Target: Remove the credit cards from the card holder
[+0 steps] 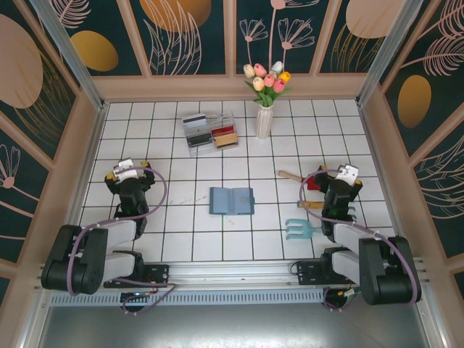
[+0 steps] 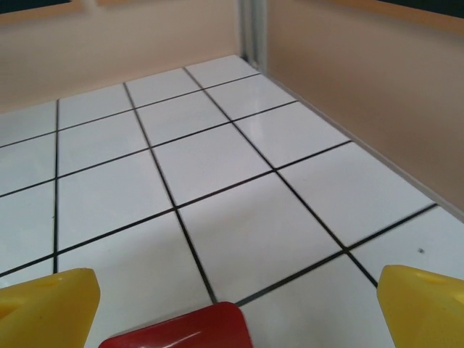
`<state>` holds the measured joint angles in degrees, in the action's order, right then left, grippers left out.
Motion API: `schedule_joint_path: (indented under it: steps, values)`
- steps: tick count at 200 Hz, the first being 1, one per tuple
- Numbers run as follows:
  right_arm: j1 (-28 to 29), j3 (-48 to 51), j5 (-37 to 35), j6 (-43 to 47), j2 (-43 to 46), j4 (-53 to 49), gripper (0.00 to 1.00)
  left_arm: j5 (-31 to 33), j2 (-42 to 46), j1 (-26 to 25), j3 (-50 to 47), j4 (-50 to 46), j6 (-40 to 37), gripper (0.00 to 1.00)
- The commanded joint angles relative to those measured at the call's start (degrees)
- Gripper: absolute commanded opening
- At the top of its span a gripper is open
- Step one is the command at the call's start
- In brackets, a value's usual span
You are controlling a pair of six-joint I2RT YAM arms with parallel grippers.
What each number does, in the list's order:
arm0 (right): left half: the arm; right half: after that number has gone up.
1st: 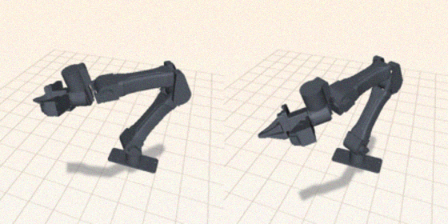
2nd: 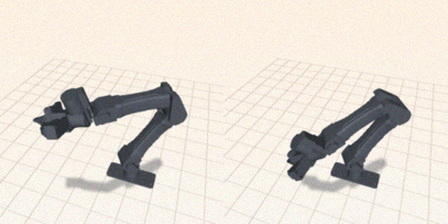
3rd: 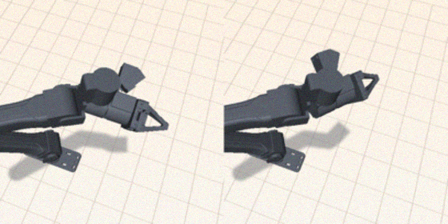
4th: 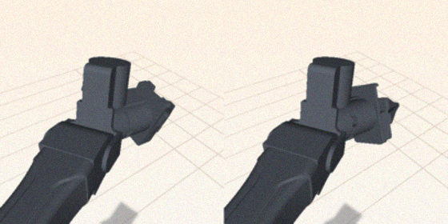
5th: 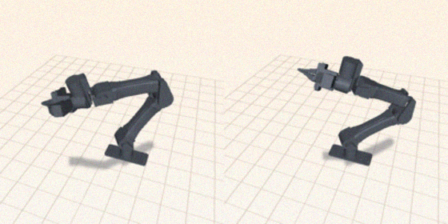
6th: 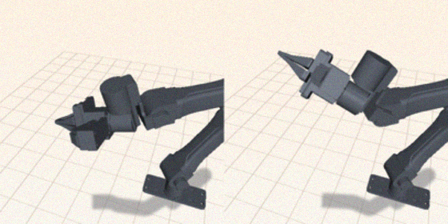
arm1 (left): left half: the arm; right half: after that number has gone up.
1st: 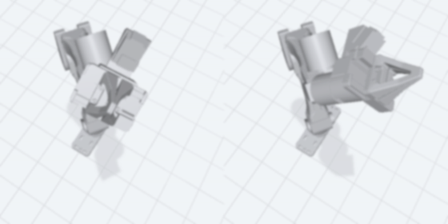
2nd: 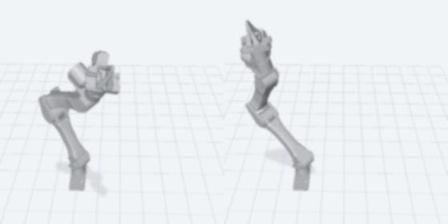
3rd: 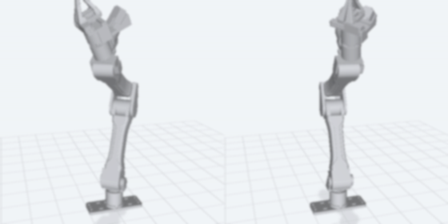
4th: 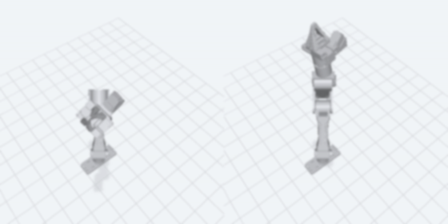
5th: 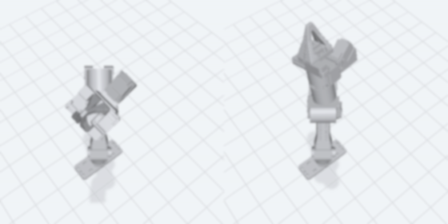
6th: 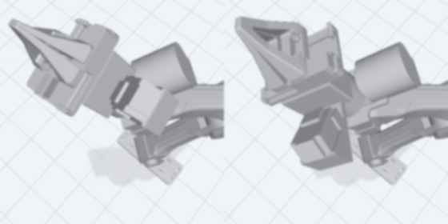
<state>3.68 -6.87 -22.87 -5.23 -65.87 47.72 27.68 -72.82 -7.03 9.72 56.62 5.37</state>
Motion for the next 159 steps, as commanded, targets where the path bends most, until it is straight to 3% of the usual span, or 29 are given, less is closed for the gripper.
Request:
schedule_joint_path:
  steps: [1, 55, 90, 119, 159]
  values:
    - [-0.7, -1.5, 5.3, 3.6, -3.2, 9.9, 0.99, -8.4, -2.3, 1.9, -0.1, 11.5, -2.0, 0.99]
    - [-1.7, -4.2, 12.4, 4.8, -11.6, 17.8, 0.99, -20.8, -10.0, 5.6, 0.7, 18.8, -2.1, 0.99]
    - [-1.9, -5.1, 14.9, 5.7, -19.7, 25.0, 0.99, -21.6, -13.7, 5.7, 0.4, 22.5, -2.5, 0.98]
    - [-3.2, -5.0, 17.2, 5.1, -21.3, 26.0, 0.99, -22.5, -14.4, 5.8, 2.1, 20.0, -2.9, 0.99]
    - [-3.6, -5.2, 18.5, 5.0, -22.5, 26.2, 0.99, -18.9, -14.5, 5.8, 3.5, 17.3, -1.3, 0.98]
